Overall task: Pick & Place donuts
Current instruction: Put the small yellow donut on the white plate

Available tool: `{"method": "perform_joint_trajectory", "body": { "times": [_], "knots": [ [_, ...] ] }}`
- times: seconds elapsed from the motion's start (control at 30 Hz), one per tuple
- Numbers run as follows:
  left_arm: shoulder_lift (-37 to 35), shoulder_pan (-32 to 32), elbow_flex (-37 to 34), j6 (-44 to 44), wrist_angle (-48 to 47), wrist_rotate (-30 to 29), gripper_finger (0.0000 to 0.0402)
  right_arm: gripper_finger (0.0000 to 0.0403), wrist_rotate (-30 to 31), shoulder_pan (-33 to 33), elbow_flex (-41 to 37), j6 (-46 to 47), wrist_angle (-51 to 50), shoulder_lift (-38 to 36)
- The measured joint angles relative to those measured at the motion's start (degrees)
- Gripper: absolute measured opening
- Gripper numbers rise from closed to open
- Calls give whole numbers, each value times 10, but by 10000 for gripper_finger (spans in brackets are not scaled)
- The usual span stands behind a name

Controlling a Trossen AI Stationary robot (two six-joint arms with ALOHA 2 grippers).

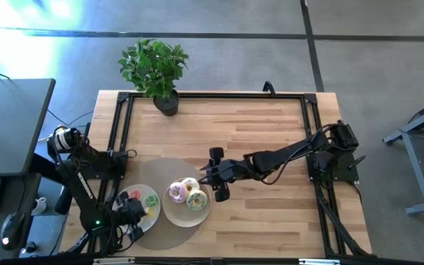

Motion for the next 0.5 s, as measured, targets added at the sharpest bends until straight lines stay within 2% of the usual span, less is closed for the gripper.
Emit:
{"method": "perform_joint_trajectory", "body": {
  "times": [0.1,0.27,0.33,0.5],
  "knots": [
    [0,0,0,-5,0,0,22,196,0,0,0,-2,0,0],
    [0,0,0,-5,-1,8,77,192,0,0,0,-34,13,0],
    [0,0,0,-6,-4,35,101,190,0,0,0,-45,28,0],
    [0,0,0,-45,-36,146,140,188,-4,-2,0,-68,71,0]
  ]
}}
